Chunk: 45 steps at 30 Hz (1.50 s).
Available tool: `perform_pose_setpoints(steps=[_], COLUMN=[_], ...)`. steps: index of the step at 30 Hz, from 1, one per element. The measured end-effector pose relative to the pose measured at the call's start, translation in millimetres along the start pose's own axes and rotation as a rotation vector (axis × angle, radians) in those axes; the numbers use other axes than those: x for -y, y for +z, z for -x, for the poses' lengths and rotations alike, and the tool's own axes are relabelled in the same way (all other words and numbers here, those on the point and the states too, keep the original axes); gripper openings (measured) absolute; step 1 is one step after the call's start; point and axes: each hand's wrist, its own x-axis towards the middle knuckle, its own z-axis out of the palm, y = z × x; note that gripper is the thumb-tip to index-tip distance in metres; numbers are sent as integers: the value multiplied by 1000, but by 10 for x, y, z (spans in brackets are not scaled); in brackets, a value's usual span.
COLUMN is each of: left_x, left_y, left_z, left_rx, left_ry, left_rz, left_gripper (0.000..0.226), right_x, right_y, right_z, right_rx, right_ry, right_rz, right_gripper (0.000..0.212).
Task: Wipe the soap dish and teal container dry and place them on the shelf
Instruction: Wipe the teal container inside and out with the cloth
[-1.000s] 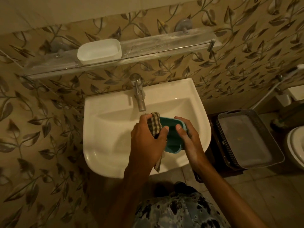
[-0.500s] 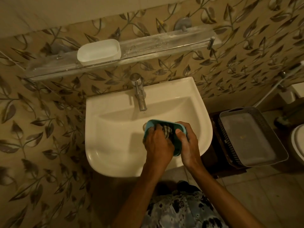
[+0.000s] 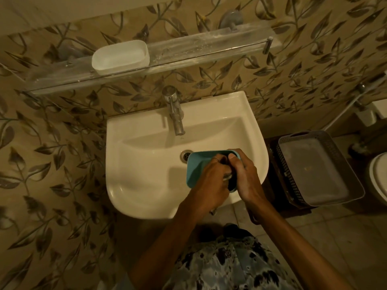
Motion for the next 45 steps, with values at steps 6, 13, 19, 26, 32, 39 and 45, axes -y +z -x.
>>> perform_pose_setpoints(steps=[6,13,19,26,32,39,45], left_x=[2,-33,-228,-372,-393,-493,-468], left_y=[34,84,139,163,84,43,91], left_z=[26,-74,-8,1,-3,-68,-152], left_rx=[85,-7,-51,-4,51,168,90], left_ry=[12,-220,-280,-326,-212,-171,-478], left_rz=[-232,-202,-200,-466,-247,81,733], left_gripper=[45,46,37,30,20,16,15], right_x=[18,-45,-123,-95,-97,-249,-252], right_y=[-60,-168,-227,-276,-334,-317,-341], right_z=[57,175,202,208,155,172,148], right_rx=[-12,-191,-271,-284,-294,-271,-296], right_ry=[0,-122,-203,-308,-315,-254,-260], right_rz=[-12,-20,-97,-89,-67,-65,-34], right_gripper=[33,34,33,34,32,33,39])
